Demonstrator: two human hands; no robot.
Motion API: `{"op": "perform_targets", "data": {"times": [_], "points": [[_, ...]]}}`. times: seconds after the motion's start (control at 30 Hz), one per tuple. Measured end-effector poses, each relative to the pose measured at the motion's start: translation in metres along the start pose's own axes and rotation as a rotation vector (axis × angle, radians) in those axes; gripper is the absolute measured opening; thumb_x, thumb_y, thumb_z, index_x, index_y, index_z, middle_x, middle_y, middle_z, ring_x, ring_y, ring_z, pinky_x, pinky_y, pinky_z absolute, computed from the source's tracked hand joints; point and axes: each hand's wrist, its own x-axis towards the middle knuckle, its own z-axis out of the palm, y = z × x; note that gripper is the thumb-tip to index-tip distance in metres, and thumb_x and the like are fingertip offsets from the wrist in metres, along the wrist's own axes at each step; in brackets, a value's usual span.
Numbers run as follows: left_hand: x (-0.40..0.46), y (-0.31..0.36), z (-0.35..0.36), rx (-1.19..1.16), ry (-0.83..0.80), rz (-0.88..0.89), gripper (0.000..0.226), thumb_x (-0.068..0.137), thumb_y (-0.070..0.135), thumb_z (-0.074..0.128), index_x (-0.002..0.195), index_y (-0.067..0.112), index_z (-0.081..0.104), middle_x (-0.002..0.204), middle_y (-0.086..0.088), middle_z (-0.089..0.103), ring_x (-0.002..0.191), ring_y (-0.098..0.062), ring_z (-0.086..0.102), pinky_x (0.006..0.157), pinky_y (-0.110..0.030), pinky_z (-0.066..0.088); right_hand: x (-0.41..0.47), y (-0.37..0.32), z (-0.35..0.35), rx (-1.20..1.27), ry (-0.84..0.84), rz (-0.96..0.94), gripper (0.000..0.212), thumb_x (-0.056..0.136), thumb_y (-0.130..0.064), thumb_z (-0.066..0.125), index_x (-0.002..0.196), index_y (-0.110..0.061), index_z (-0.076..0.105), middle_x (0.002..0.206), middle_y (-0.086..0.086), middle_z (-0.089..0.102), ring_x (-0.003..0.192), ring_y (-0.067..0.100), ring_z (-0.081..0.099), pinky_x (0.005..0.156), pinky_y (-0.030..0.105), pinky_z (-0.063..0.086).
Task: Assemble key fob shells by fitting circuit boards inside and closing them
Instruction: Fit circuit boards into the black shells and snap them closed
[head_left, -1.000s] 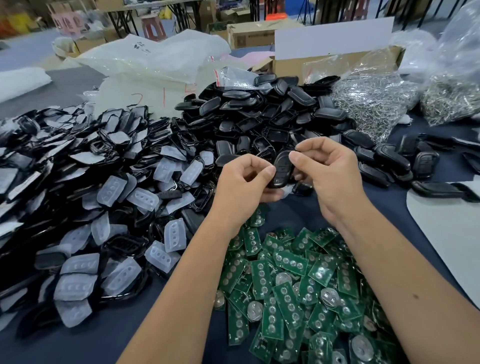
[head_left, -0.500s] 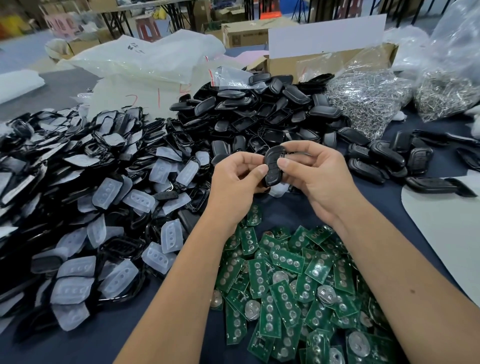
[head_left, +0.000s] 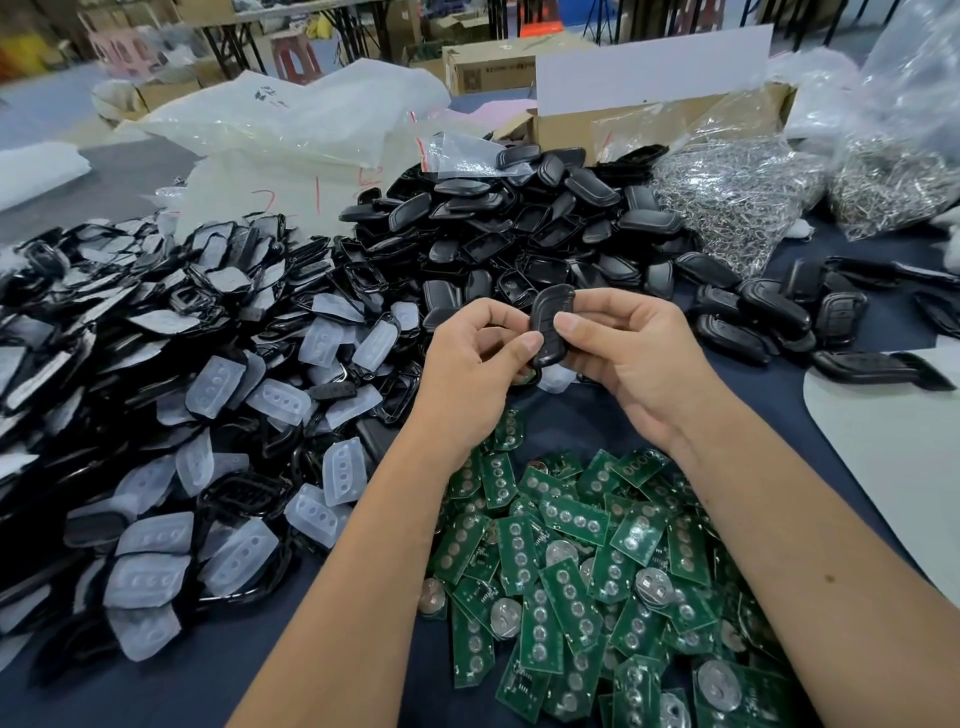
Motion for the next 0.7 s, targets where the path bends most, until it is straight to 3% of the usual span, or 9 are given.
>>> {"op": "perform_targets", "data": {"times": [0.17, 0.27, 0.33, 0.4, 0.47, 0.6, 0.7], "points": [[0.000, -0.001, 0.000, 0.072, 0.022, 0.030, 0.004, 0.100, 0.014, 0.066, 0.100, 0.018, 0.067, 0.084, -0.007, 0.073, 0.074, -0.013, 0.059, 0.073, -0.040, 0.051, -0.001, -0.002, 0.001, -0.023, -0.007, -0.014, 0.012, 0.087, 0.002, 0.077, 0.093, -0.009, 0.077, 0.091, 0.013, 0.078, 0.076, 0.019, 0.071, 0.067, 0.029, 0.059], [0.000, 0.001, 0.004, 0.045, 0.103, 0.040, 0.007, 0.102, 0.020, 0.063, 0.103, 0.017, 0.070, 0.090, -0.010, 0.072, 0.079, -0.013, 0.065, 0.075, -0.038, 0.059, -0.003, -0.002, 0.001, -0.214, 0.023, -0.239, 0.021, 0.084, 0.005, 0.080, 0.088, -0.016, 0.078, 0.085, 0.003, 0.079, 0.076, 0.018, 0.072, 0.072, 0.030, 0.061], [0.000, 0.005, 0.004, -0.121, 0.138, -0.069, 0.020, 0.105, 0.028, 0.059, 0.107, 0.011, 0.070, 0.091, -0.005, 0.074, 0.082, -0.014, 0.071, 0.076, -0.032, 0.062, -0.005, -0.003, 0.003, -0.464, 0.010, -0.422, 0.023, 0.084, 0.005, 0.081, 0.090, -0.017, 0.081, 0.088, -0.002, 0.079, 0.085, 0.015, 0.075, 0.080, 0.033, 0.062], [0.000, 0.008, 0.002, -0.307, 0.070, -0.206, 0.035, 0.106, 0.036, 0.057, 0.108, 0.004, 0.070, 0.091, -0.009, 0.078, 0.079, -0.021, 0.075, 0.071, -0.029, 0.062, -0.008, -0.002, 0.006, -0.663, -0.027, -0.586, 0.023, 0.082, 0.007, 0.080, 0.091, -0.013, 0.083, 0.093, -0.004, 0.078, 0.094, 0.013, 0.074, 0.087, 0.033, 0.060], [-0.003, 0.011, 0.000, -0.353, 0.017, -0.238, 0.031, 0.105, 0.030, 0.059, 0.106, 0.002, 0.074, 0.091, -0.012, 0.078, 0.078, -0.022, 0.076, 0.068, -0.026, 0.061, -0.010, -0.001, 0.008, -0.762, -0.073, -0.674, 0.025, 0.080, 0.010, 0.077, 0.091, -0.012, 0.083, 0.097, -0.005, 0.077, 0.099, 0.010, 0.072, 0.089, 0.029, 0.057], [-0.004, 0.011, -0.002, -0.360, 0.086, -0.219, 0.014, 0.102, 0.008, 0.062, 0.108, 0.003, 0.074, 0.093, -0.012, 0.078, 0.073, -0.022, 0.076, 0.062, -0.023, 0.060, -0.010, 0.000, 0.010, -0.638, 0.015, -0.568, 0.037, 0.084, 0.014, 0.060, 0.096, -0.014, 0.081, 0.096, -0.008, 0.078, 0.096, 0.011, 0.075, 0.085, 0.030, 0.061], [-0.004, 0.012, 0.000, -0.301, 0.096, -0.173, 0.014, 0.100, 0.004, 0.064, 0.112, 0.002, 0.072, 0.088, -0.013, 0.075, 0.068, -0.020, 0.073, 0.062, -0.027, 0.060, -0.004, 0.002, 0.005, -0.508, 0.108, -0.424, 0.024, 0.093, 0.000, 0.064, 0.102, -0.019, 0.077, 0.092, -0.005, 0.077, 0.087, 0.014, 0.074, 0.073, 0.032, 0.063]]}}
